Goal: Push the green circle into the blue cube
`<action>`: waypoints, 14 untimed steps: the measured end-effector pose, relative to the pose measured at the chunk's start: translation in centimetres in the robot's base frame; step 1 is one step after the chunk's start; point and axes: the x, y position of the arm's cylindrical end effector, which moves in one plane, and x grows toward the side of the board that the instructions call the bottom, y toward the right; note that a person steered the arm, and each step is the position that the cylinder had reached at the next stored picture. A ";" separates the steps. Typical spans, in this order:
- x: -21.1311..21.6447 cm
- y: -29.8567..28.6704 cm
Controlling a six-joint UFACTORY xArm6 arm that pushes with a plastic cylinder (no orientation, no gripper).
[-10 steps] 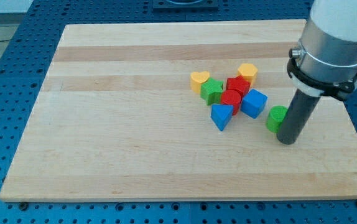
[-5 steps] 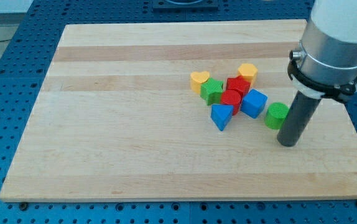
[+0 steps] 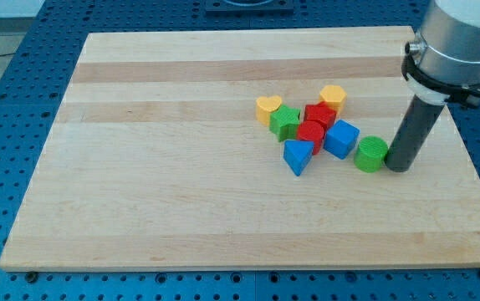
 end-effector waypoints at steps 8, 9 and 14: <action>0.0 -1.7; 0.0 -2.0; 3.0 -7.0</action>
